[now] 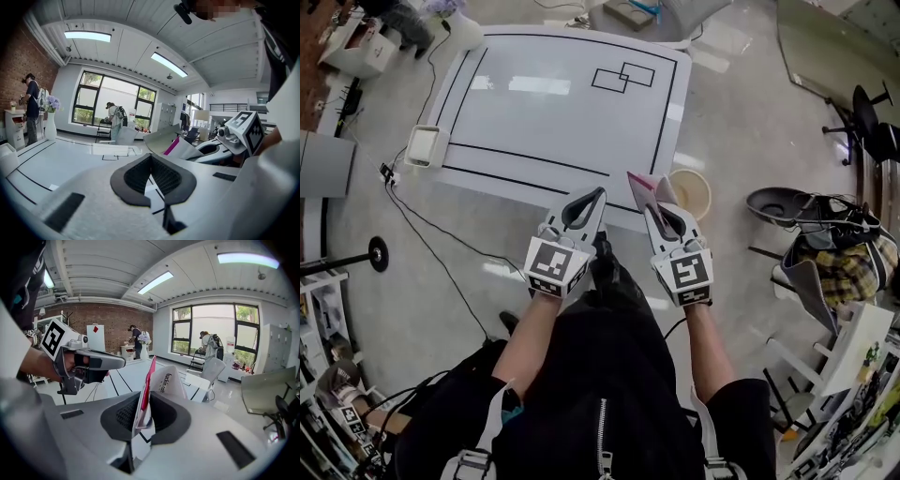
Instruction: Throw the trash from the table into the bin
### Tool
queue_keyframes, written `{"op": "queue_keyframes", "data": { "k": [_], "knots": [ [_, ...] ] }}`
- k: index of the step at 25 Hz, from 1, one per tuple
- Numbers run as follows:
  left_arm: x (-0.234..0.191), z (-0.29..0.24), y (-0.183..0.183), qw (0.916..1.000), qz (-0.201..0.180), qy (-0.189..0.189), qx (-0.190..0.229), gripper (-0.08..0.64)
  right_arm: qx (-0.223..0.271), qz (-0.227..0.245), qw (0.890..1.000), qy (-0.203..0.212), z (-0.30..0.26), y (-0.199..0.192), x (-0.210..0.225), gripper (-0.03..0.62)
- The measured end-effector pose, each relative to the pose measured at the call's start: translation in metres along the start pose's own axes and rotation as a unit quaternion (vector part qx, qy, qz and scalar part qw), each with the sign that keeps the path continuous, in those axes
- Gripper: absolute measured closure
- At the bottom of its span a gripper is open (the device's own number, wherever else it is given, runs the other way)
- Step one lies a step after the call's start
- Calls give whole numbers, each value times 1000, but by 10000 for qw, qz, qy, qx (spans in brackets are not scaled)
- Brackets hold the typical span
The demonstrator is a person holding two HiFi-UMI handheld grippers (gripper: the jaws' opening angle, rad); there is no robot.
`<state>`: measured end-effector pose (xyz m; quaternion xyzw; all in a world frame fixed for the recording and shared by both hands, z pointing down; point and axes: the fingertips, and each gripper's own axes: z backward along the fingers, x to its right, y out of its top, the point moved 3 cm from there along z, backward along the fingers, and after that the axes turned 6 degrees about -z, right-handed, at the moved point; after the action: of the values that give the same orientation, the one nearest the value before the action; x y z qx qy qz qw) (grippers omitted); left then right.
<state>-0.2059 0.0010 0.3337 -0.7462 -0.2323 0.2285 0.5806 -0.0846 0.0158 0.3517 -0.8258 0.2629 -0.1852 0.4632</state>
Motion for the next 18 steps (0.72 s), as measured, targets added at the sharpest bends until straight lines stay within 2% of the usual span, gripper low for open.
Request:
{"op": "queue_keyframes", "data": {
  "k": [11,18],
  "knots": [
    [98,48,-4,9980,-348,-522,-24,552,262,-232,9974,-625,107,-46,-27,558],
    [153,45,-5,9937,-395,-1053,-21,552,223,-472,9918,-1163,166,-77,-19,558]
  ]
}}
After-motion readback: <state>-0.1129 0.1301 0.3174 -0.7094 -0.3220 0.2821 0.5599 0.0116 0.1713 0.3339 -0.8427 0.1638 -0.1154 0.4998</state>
